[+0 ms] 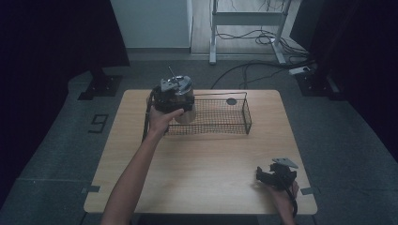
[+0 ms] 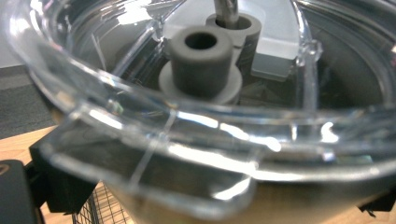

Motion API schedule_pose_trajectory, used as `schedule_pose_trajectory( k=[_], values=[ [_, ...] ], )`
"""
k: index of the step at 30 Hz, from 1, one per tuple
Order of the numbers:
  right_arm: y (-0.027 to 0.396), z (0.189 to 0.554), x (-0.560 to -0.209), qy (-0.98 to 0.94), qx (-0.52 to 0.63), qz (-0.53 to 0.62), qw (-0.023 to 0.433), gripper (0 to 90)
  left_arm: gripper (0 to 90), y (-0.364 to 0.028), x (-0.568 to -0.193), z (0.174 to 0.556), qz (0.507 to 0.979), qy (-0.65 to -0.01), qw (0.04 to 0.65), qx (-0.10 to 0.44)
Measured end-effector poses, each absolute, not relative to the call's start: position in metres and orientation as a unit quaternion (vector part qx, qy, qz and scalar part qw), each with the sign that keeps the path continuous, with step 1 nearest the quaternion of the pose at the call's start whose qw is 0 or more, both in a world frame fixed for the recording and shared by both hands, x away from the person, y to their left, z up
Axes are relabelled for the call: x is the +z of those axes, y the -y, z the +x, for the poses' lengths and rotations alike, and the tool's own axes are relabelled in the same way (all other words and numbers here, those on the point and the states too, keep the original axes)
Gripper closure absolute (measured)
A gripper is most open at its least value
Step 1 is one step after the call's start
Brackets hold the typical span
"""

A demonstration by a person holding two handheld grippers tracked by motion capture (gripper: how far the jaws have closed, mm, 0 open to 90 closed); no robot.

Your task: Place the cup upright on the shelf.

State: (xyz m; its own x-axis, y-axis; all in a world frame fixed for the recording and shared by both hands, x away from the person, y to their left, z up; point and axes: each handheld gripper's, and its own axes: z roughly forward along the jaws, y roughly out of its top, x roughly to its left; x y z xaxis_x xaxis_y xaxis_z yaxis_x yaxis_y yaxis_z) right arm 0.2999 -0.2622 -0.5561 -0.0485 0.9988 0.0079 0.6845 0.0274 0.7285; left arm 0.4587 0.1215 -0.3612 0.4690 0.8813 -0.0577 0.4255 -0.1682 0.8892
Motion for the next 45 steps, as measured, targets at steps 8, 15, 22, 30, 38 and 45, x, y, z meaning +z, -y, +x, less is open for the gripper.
schedule_pose_trajectory(
  k=[8,15,22,30,38,45],
  values=[
    [0.262,0.3,-0.556,-0.664,0.29,0.634,0.271,5.6,4.1,-0.118,-0.364,0.47,0.724,-0.453,0.455,0.25],
    [0.262,0.3,-0.556,-0.664,0.29,0.634,0.271,5.6,4.1,-0.113,-0.372,0.481,0.726,-0.455,0.449,0.252],
    [0.262,0.3,-0.556,-0.663,0.29,0.635,0.271,5.7,4.1,-0.111,-0.388,0.499,0.724,-0.468,0.434,0.261],
    [0.262,0.3,-0.556,-0.663,0.29,0.634,0.271,5.7,4.1,-0.111,-0.404,0.511,0.731,-0.476,0.411,0.266],
    [0.262,0.3,-0.556,-0.663,0.29,0.634,0.271,5.7,4.1,-0.111,-0.419,0.52,0.726,-0.494,0.407,0.252],
    [0.262,0.3,-0.556,-0.663,0.29,0.635,0.271,5.7,4.0,-0.105,-0.437,0.525,0.731,-0.502,0.393,0.243]
  ],
)
